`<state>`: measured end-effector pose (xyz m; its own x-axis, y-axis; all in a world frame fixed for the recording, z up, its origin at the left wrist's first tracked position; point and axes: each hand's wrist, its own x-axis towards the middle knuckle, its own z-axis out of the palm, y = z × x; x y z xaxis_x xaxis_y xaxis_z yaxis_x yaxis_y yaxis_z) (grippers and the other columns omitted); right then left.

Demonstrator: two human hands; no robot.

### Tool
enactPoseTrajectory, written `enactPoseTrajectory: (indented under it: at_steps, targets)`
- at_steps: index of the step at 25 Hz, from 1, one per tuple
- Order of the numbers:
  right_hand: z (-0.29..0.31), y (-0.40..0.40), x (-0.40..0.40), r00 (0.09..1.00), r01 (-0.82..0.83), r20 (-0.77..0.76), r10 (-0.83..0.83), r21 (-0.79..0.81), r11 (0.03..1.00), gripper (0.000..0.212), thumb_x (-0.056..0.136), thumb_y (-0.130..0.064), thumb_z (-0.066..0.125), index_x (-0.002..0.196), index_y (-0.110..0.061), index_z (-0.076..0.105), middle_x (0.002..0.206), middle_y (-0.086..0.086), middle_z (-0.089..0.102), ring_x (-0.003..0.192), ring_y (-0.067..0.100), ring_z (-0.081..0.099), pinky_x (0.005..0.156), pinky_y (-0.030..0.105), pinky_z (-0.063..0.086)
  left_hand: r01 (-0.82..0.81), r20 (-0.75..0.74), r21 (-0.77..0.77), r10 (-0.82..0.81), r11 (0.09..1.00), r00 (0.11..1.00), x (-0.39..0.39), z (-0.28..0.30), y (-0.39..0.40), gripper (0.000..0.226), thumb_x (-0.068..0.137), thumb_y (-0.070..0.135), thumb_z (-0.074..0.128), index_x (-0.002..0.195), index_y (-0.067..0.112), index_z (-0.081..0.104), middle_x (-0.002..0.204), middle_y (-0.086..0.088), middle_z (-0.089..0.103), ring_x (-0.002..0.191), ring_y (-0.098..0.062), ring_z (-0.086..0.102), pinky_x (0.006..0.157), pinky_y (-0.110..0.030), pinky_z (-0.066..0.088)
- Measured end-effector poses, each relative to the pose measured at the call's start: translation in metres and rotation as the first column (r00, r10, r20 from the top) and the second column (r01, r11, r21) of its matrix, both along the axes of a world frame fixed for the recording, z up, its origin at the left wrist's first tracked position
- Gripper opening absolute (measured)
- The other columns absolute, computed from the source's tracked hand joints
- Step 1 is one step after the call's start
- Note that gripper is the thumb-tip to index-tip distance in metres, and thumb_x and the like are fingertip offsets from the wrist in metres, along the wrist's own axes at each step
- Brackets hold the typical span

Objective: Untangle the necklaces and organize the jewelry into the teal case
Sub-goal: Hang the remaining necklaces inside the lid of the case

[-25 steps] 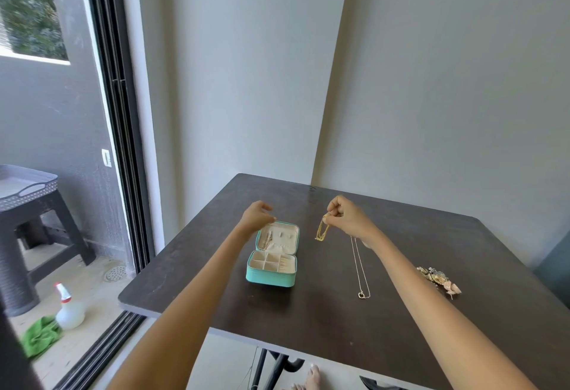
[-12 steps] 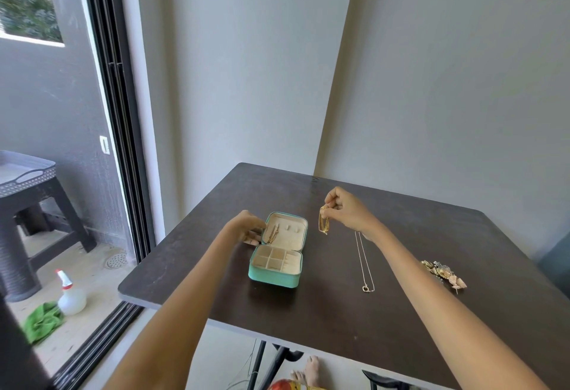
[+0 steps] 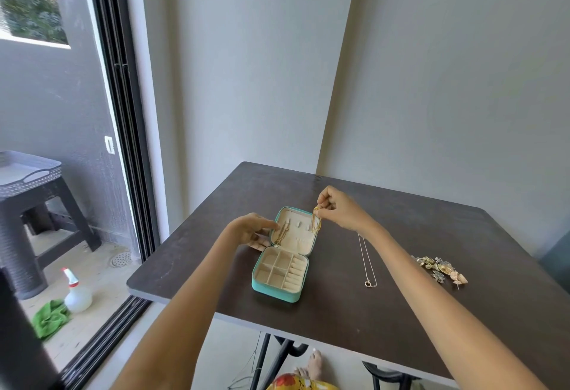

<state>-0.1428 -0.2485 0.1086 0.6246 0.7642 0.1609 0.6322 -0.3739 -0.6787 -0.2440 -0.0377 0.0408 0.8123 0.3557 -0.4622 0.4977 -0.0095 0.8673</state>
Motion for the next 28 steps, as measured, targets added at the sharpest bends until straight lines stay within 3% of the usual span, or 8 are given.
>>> enactPoseTrajectory:
  at_steps: [7, 12, 20, 24, 28]
  targets:
    - [0.002, -0.008, -0.014, 0.998, -0.028, 0.062, 0.029, -0.005, 1.000, 0.017, 0.083, -0.013, 0.067, 0.085, -0.026, 0.056, 0.083, -0.006, 0.063, 0.074, 0.006, 0.058, 0.071, 0.019, 0.045, -0.090, 0.272, -0.170, 0.135, 0.981, 0.953, -0.018, -0.025, -0.035, 0.034, 0.082, 0.024, 0.072, 0.108, 0.003, 0.065, 0.100, -0.013, 0.068, 0.059, -0.019, 0.069, 0.055, -0.029, 0.058]
    - [-0.008, -0.021, -0.021, 0.996, -0.040, 0.079, 0.044, -0.052, 0.998, 0.018, 0.081, -0.010, 0.066, 0.086, -0.024, 0.057, 0.087, -0.001, 0.065, 0.077, 0.008, 0.059, 0.071, 0.017, 0.046, -0.016, 0.349, -0.135, 0.063, 0.991, 0.935, -0.013, -0.030, -0.063, 0.026, 0.082, 0.027, 0.072, 0.100, 0.009, 0.069, 0.096, -0.010, 0.072, 0.060, -0.017, 0.068, 0.057, -0.027, 0.057]
    - [-0.019, -0.028, -0.016, 0.993, -0.042, 0.104, 0.058, -0.151, 0.988, 0.023, 0.080, -0.010, 0.065, 0.080, -0.030, 0.054, 0.083, -0.006, 0.062, 0.071, 0.002, 0.056, 0.064, 0.008, 0.044, 0.006, 0.418, -0.092, 0.034, 0.996, 0.908, -0.005, -0.036, -0.071, 0.019, 0.083, 0.028, 0.070, 0.098, 0.017, 0.069, 0.087, -0.006, 0.074, 0.060, -0.015, 0.068, 0.062, -0.027, 0.059]
    - [-0.028, -0.020, -0.016, 0.984, 0.009, 0.179, 0.022, -0.173, 0.985, 0.018, 0.080, -0.009, 0.061, 0.084, -0.024, 0.053, 0.082, -0.007, 0.061, 0.073, 0.007, 0.057, 0.069, 0.023, 0.046, 0.022, 0.444, -0.092, 0.021, 0.995, 0.896, -0.005, -0.040, -0.070, 0.022, 0.082, 0.029, 0.070, 0.100, 0.016, 0.070, 0.088, -0.006, 0.074, 0.063, -0.017, 0.069, 0.066, -0.029, 0.060]
    - [-0.034, -0.016, -0.020, 0.916, 0.114, 0.401, -0.012, -0.231, 0.966, 0.013, 0.085, -0.016, 0.057, 0.093, -0.023, 0.050, 0.083, -0.010, 0.061, 0.077, 0.013, 0.060, 0.071, 0.034, 0.049, 0.023, 0.452, -0.091, 0.021, 0.996, 0.892, -0.005, -0.042, -0.070, 0.019, 0.082, 0.030, 0.071, 0.097, 0.018, 0.071, 0.089, -0.005, 0.075, 0.064, -0.017, 0.069, 0.065, -0.029, 0.060]
